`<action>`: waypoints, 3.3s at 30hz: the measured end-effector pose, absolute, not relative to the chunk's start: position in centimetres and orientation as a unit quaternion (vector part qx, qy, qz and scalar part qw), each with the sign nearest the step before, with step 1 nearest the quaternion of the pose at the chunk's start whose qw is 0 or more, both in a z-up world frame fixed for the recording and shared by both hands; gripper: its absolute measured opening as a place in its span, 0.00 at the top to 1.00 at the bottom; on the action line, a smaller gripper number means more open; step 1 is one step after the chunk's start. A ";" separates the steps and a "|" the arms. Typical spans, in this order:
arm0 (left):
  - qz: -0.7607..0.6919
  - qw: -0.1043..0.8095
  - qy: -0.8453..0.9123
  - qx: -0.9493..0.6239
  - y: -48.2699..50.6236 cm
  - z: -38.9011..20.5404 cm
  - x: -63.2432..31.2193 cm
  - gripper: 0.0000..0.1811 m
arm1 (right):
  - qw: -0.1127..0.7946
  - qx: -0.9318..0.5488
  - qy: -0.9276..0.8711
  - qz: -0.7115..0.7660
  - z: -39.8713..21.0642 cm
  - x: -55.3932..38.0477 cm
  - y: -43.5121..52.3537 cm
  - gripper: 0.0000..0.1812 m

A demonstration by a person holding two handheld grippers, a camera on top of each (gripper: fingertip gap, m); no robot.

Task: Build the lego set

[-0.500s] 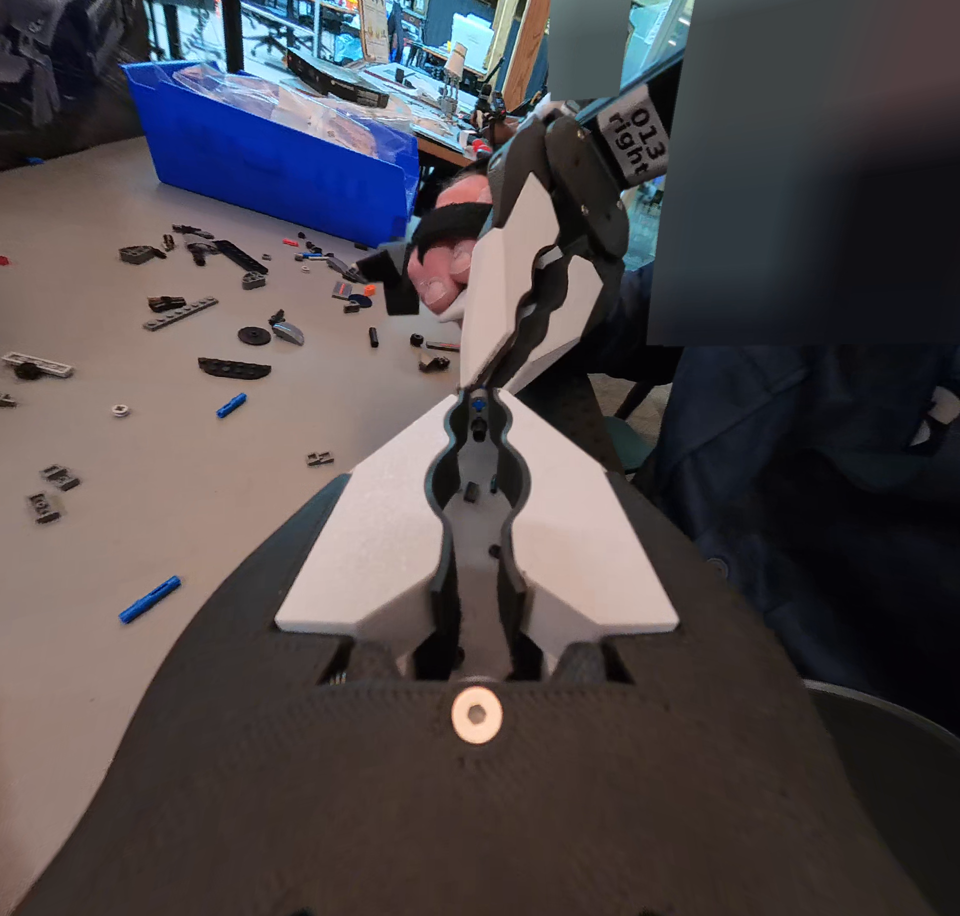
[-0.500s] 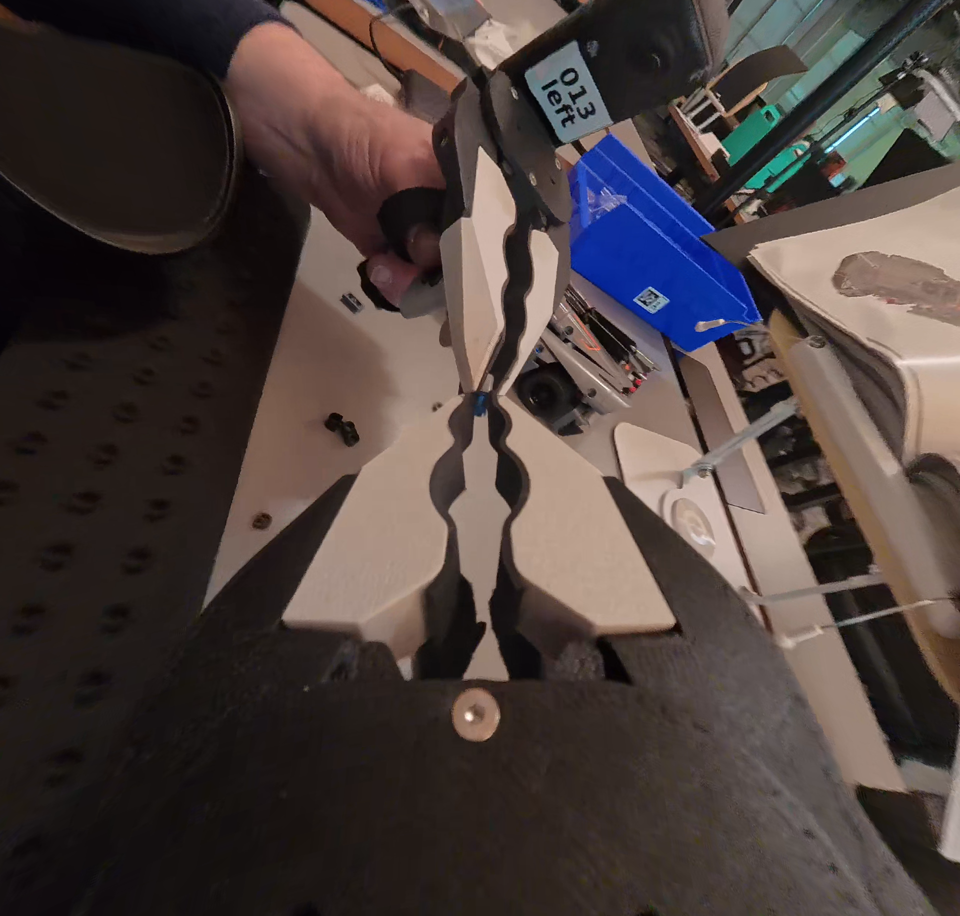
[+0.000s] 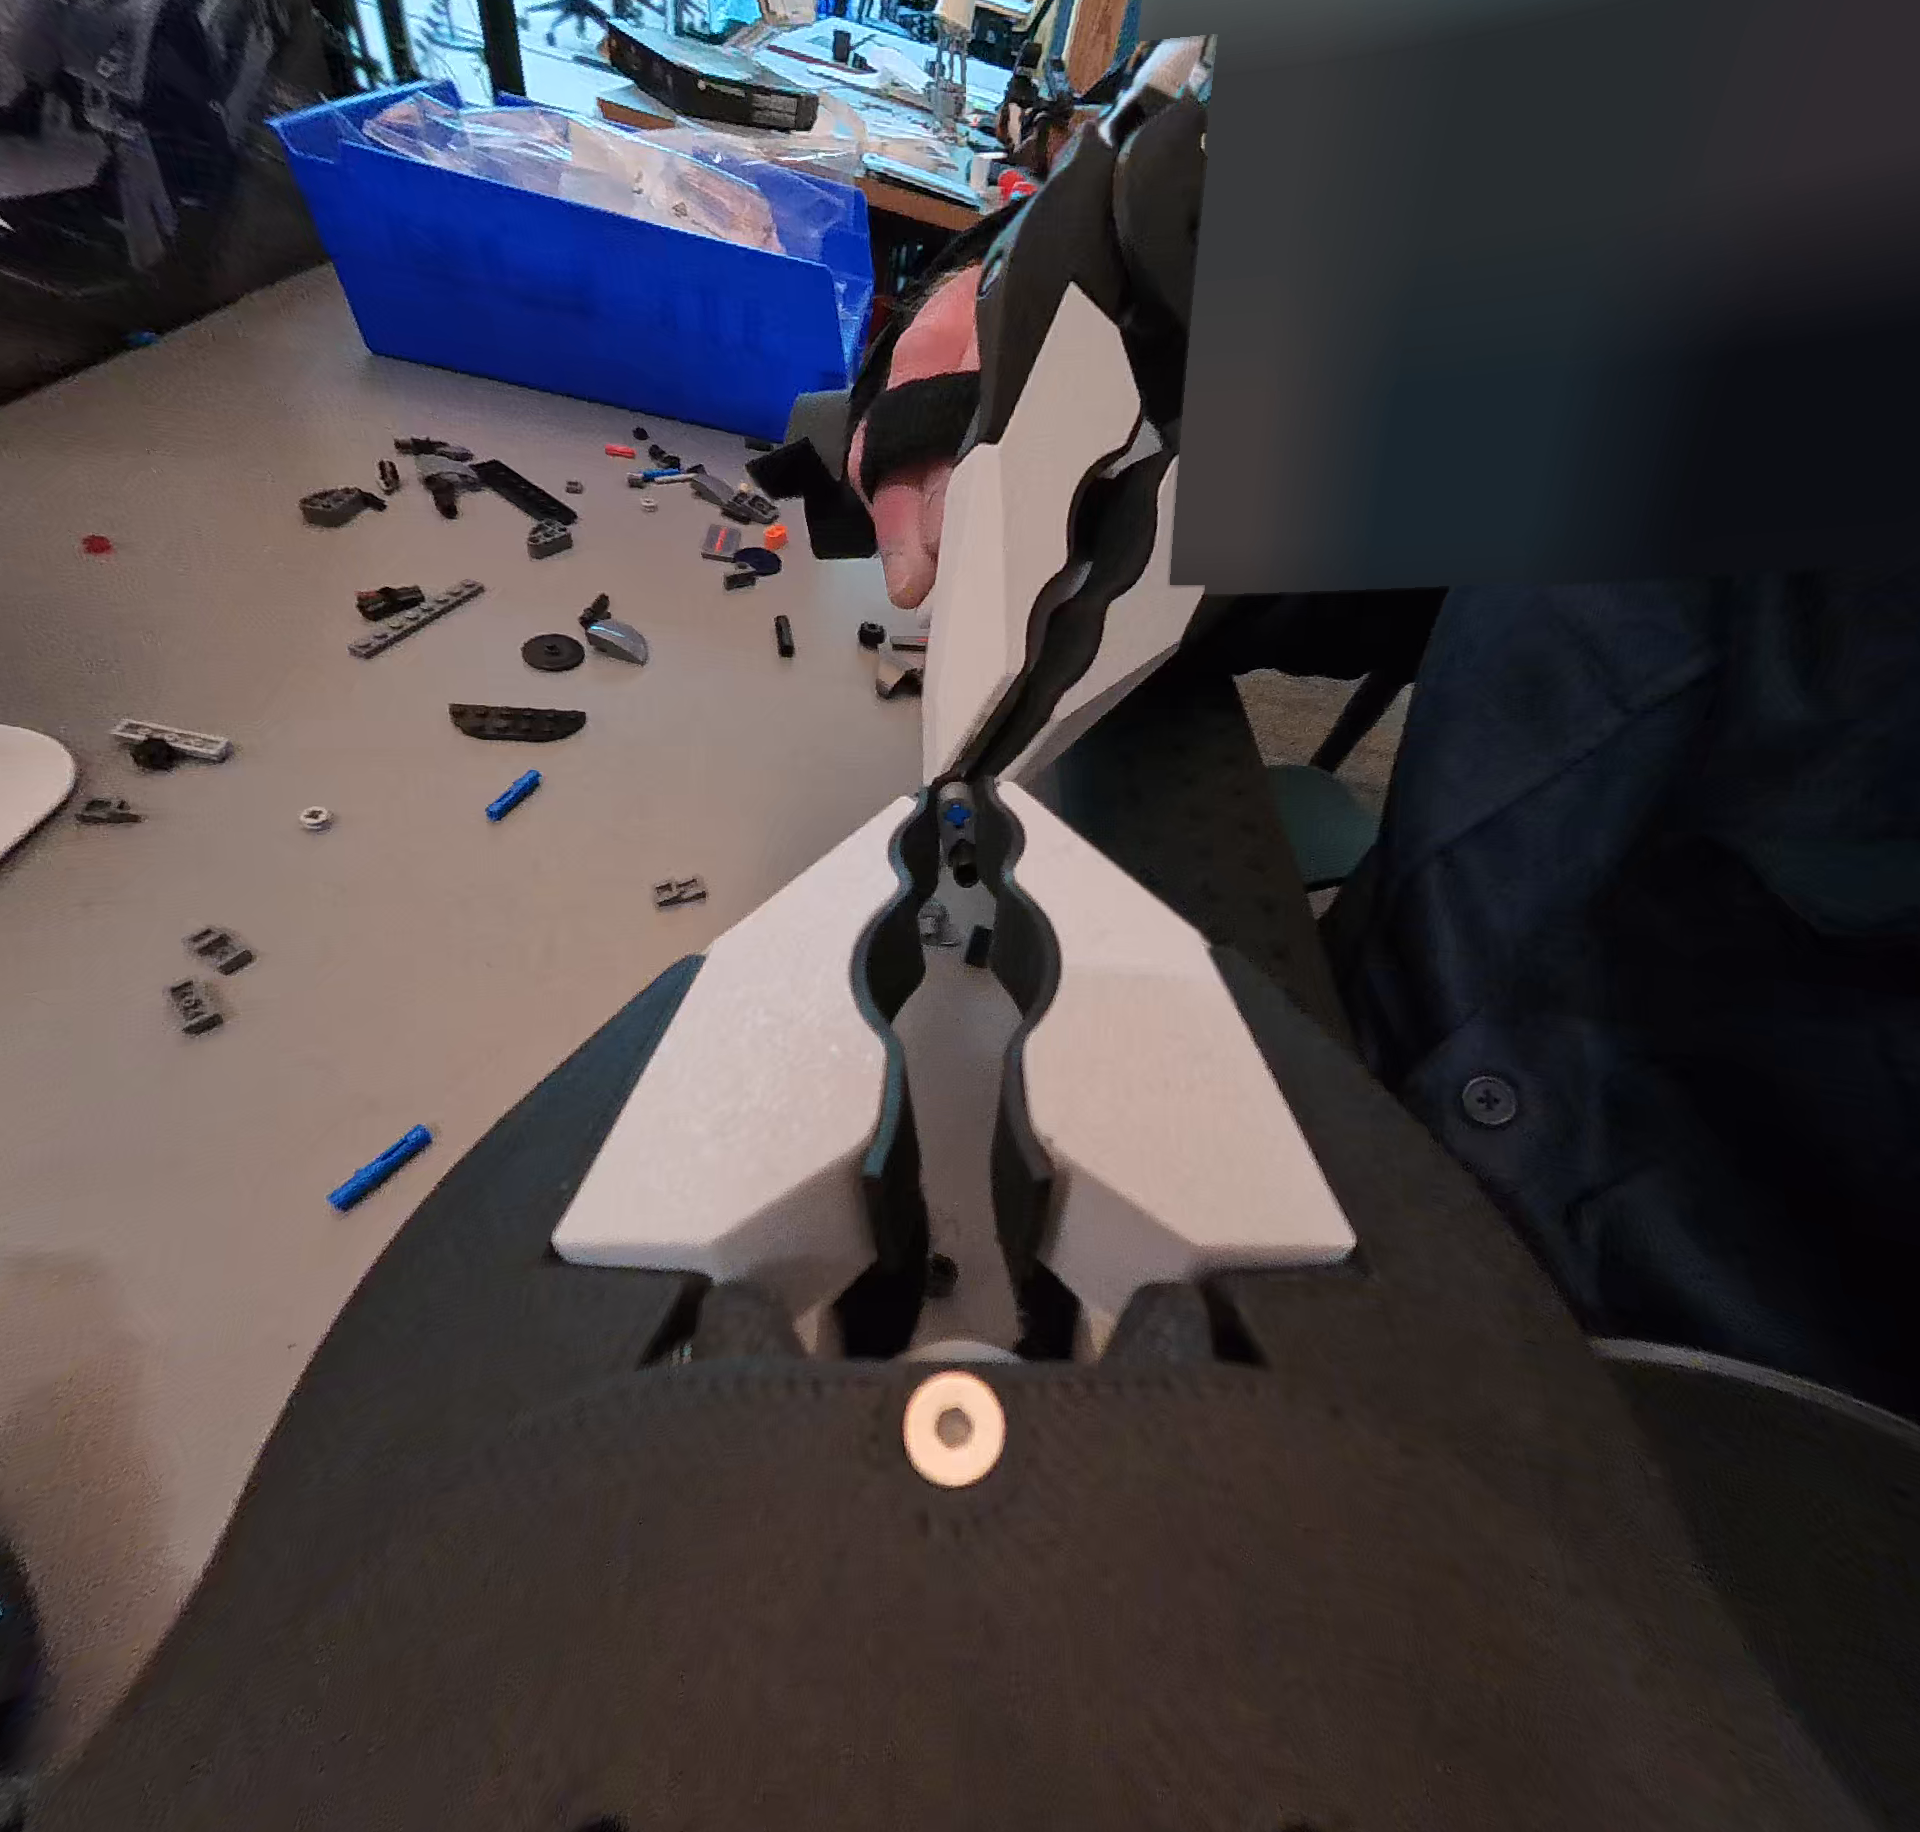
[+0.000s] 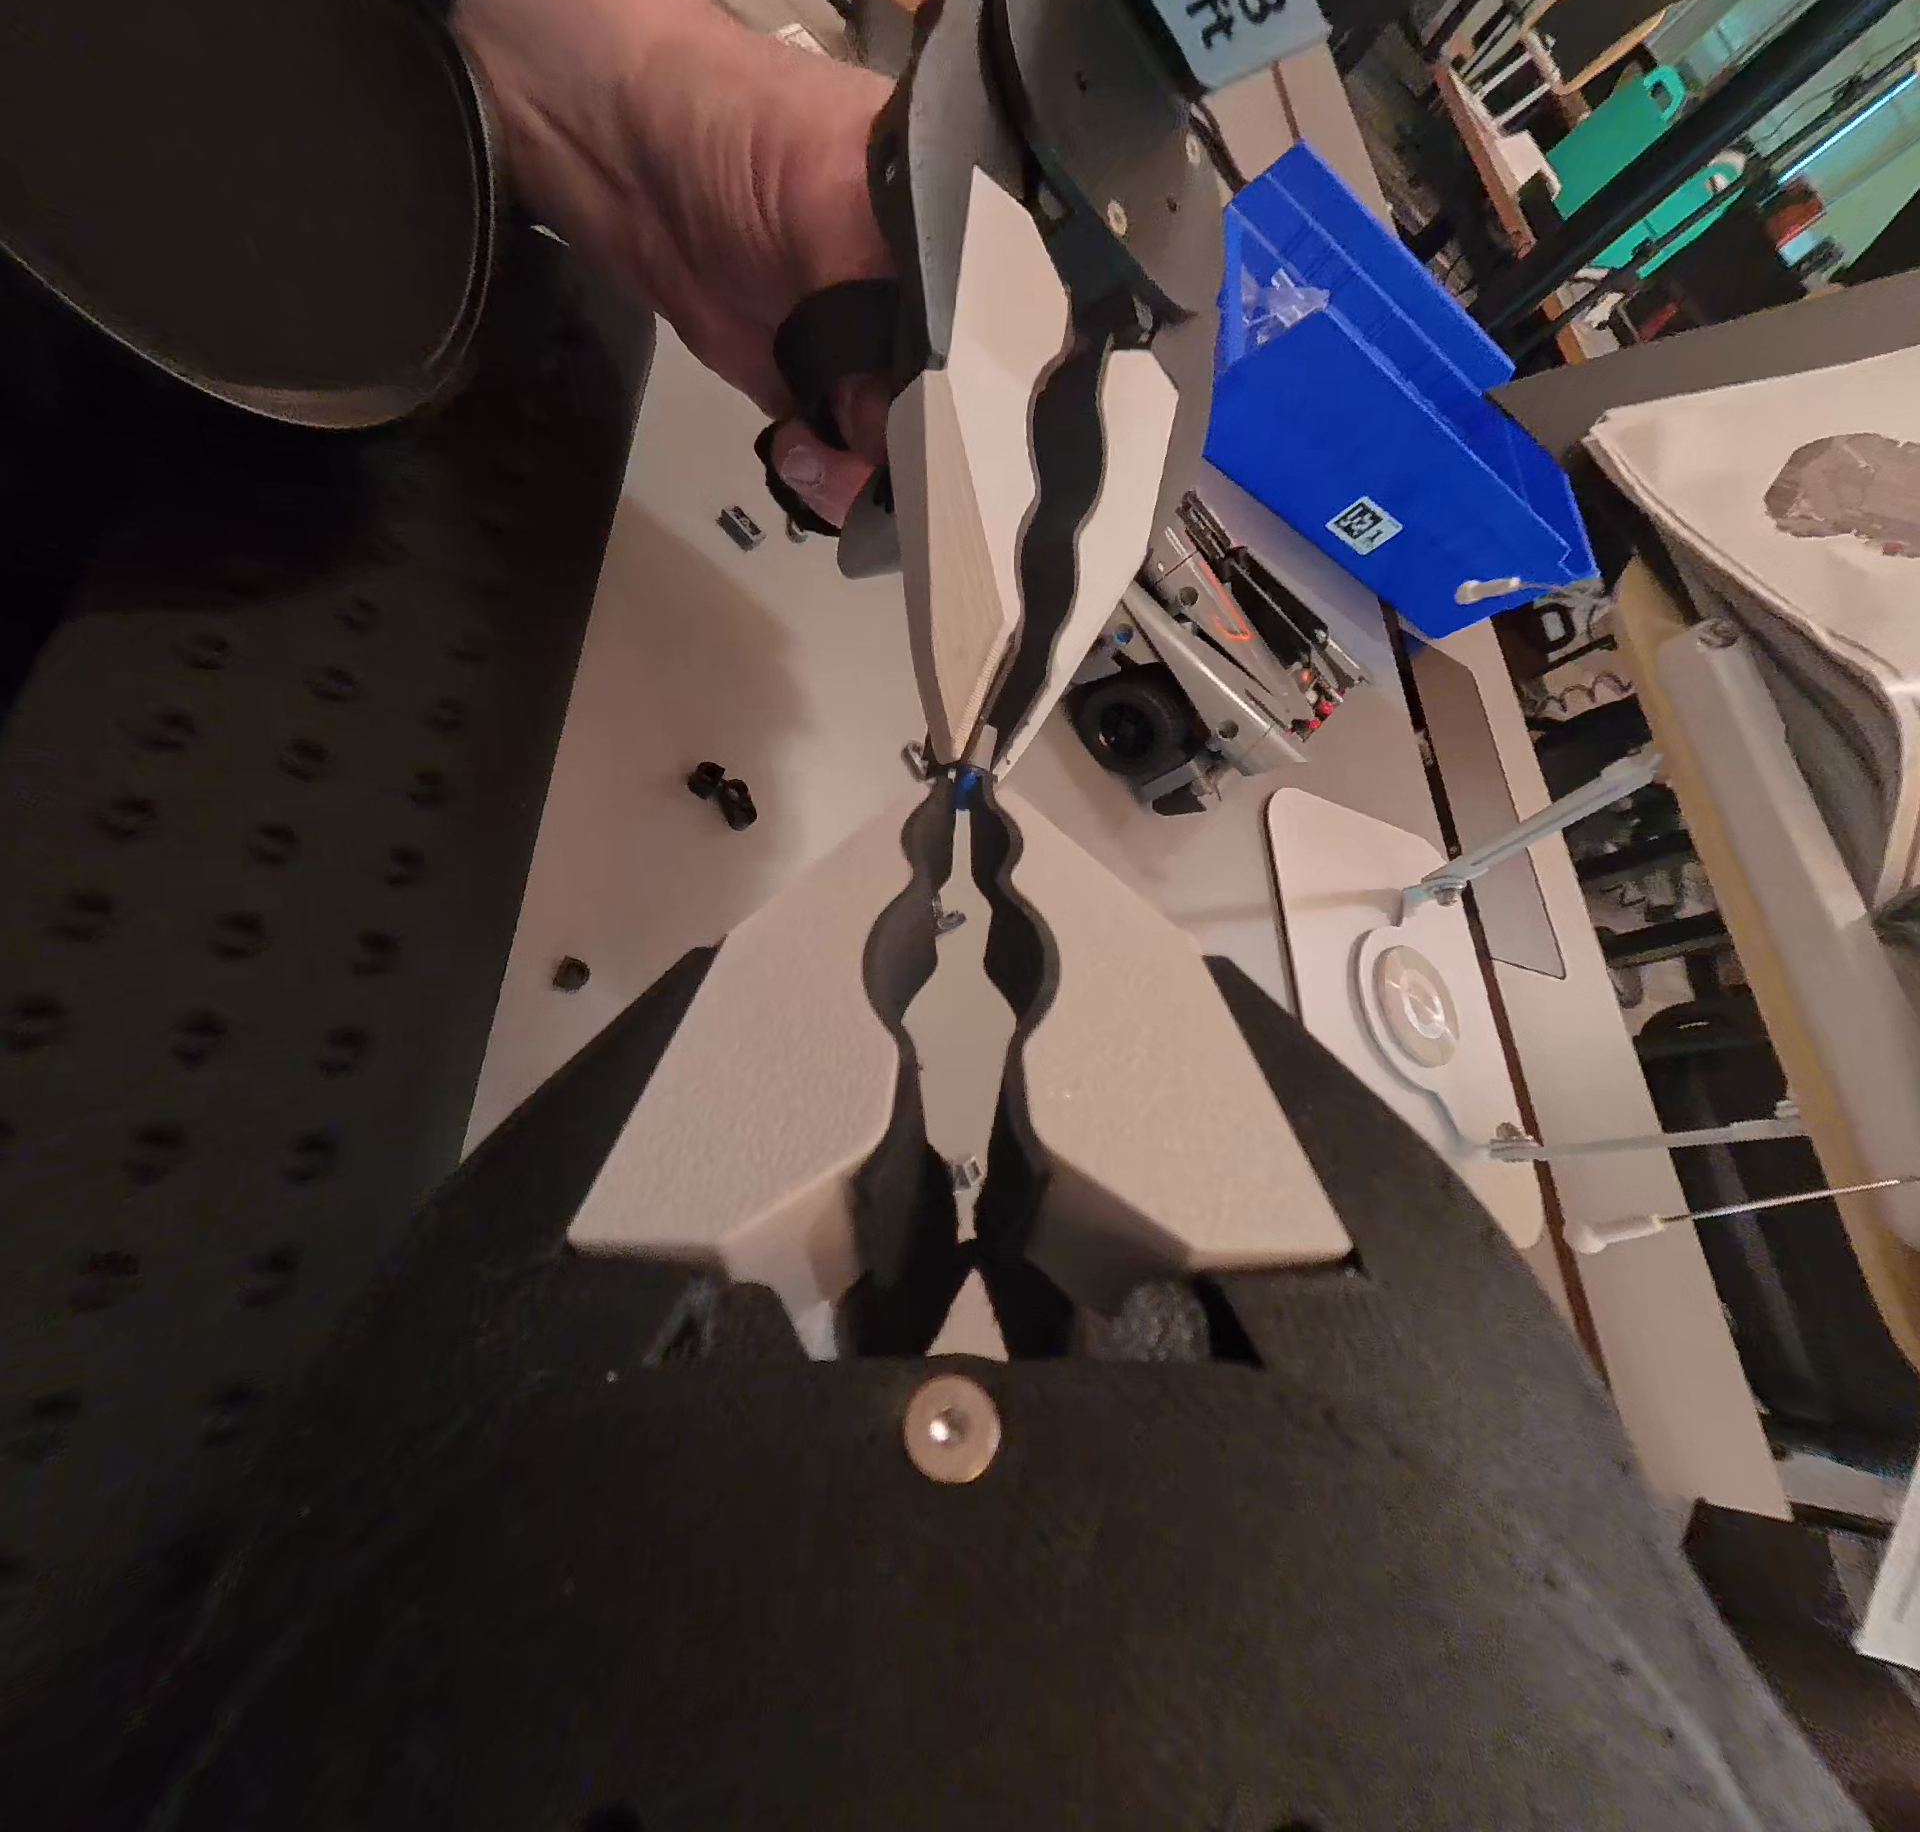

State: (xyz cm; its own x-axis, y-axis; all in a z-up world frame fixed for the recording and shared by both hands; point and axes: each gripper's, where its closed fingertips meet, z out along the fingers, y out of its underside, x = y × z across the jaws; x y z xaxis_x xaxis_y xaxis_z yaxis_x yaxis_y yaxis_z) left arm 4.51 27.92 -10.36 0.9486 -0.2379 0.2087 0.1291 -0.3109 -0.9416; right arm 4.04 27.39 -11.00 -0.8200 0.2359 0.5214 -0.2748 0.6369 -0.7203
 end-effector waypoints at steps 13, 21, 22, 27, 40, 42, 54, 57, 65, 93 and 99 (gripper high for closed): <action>-0.183 0.630 -0.027 -0.754 25.9 -8.5 0.9 0.98 | 0.287 -0.040 -0.843 0.452 -11.4 2.1 30.1 1.00; -0.243 0.608 -0.005 -0.756 27.9 -10.2 3.4 0.98 | 0.216 -0.061 -0.810 0.542 -9.7 3.3 28.2 0.91; -0.231 0.609 -0.001 -0.759 28.0 -10.3 3.4 0.98 | 0.197 -0.068 -0.807 0.552 -9.7 3.4 28.0 0.91; -0.209 0.617 0.025 -0.759 28.3 -9.7 4.2 0.98 | 0.158 -0.085 -0.806 0.564 -9.9 3.4 27.5 0.92; 0.003 0.591 0.093 -0.801 28.9 -10.2 3.7 0.98 | 0.060 -0.145 -0.812 0.562 -11.1 3.2 27.7 0.98; 0.029 0.586 0.115 -0.802 29.1 -10.0 4.2 0.98 | 0.056 -0.144 -0.821 0.550 -11.6 3.4 27.4 0.99; 0.119 0.501 0.159 -0.842 29.1 -12.0 4.0 0.98 | 0.196 -0.080 -0.892 0.400 -13.7 3.0 27.9 1.00; 0.128 0.474 0.162 -0.856 29.3 -13.0 3.9 0.98 | 0.248 -0.044 -0.909 0.333 -14.8 2.8 28.4 1.00; 0.000 0.492 0.111 -0.864 29.0 -13.2 4.6 0.99 | 0.329 0.050 -0.916 0.222 -16.1 3.8 28.5 1.00; 0.057 0.545 0.109 -0.830 29.7 -11.6 3.2 0.98 | 0.198 -0.089 -0.862 0.458 -12.8 2.4 28.5 1.00; 0.055 0.545 0.115 -0.828 29.5 -11.5 3.3 0.98 | 0.203 -0.080 -0.865 0.451 -12.9 2.6 28.7 1.00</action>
